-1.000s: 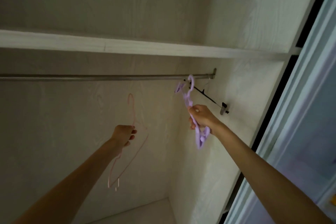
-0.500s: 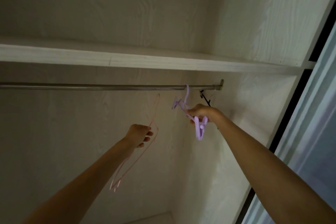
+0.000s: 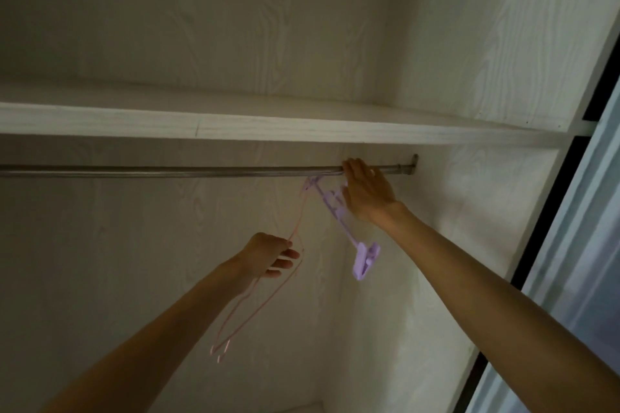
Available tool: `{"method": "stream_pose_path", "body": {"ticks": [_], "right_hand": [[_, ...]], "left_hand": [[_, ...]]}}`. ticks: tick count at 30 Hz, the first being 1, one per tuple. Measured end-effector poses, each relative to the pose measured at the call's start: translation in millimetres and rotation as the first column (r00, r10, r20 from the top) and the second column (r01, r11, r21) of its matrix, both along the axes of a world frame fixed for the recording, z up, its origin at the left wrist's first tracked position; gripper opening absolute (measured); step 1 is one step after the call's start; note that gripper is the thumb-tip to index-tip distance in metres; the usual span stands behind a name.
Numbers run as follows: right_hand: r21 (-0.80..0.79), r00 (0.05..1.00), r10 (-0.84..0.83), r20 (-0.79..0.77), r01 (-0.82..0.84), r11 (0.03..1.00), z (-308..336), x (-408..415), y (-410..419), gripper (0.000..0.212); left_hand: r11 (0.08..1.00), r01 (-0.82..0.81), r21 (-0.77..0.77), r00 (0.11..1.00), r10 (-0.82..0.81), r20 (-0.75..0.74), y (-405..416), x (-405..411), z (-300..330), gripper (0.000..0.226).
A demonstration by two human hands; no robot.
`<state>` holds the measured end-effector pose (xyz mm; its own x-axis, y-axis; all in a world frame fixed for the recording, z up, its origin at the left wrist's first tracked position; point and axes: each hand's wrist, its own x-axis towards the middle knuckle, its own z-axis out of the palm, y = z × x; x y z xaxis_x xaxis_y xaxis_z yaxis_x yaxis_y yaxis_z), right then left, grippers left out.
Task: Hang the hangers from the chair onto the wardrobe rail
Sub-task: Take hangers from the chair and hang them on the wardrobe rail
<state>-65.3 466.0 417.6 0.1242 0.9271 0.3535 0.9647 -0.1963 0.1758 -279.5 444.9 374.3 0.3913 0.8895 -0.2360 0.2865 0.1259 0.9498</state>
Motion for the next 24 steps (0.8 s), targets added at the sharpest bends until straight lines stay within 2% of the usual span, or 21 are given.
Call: {"method": "stream_pose_path", "body": {"ticks": [4,10,14,16,19,20,21,23,24], "right_hand": [[-0.023,0.995,-0.078,0.060,0.079,0.997,-3,27,-3,0.060],[-0.113,0.944,-0.214,0.251,0.248,0.962,13,57,-14,0.060],[-0.176,0.952,-0.234,0.199,0.270,0.947,19,63,-17,0.066],[-0.100,0.972,-0.180,0.152,0.196,0.976,18,58,-20,0.068],[0.135,0.995,0.101,-0.010,-0.099,0.986,1,29,-26,0.062],[0.124,0.974,0.199,-0.104,-0.186,0.975,-5,15,-31,0.058],[0.047,0.944,0.255,-0.209,-0.251,0.967,-11,0,-39,0.056],[-0.174,0.911,0.250,-0.328,-0.318,0.932,-26,-27,-55,0.055],[-0.227,0.900,0.249,-0.358,-0.343,0.912,-33,-38,-61,0.056]], "left_hand": [[0.992,0.124,0.003,0.991,-0.124,-0.046,1,0,1,0.019],[0.991,0.130,0.030,0.981,-0.124,-0.150,20,1,-7,0.013],[0.992,0.119,0.042,0.974,-0.108,-0.200,27,0,-12,0.011],[0.989,0.116,0.096,0.964,-0.089,-0.252,28,-2,-11,0.009],[0.959,0.123,0.255,0.934,-0.026,-0.355,36,-9,-11,0.013],[0.936,0.153,0.317,0.916,-0.014,-0.401,39,-11,-10,0.017],[0.909,0.195,0.369,0.888,-0.004,-0.460,40,-13,-8,0.020],[0.852,0.281,0.442,0.790,0.056,-0.610,37,-15,-2,0.027],[0.819,0.319,0.476,0.746,0.093,-0.659,35,-15,1,0.028]]}}
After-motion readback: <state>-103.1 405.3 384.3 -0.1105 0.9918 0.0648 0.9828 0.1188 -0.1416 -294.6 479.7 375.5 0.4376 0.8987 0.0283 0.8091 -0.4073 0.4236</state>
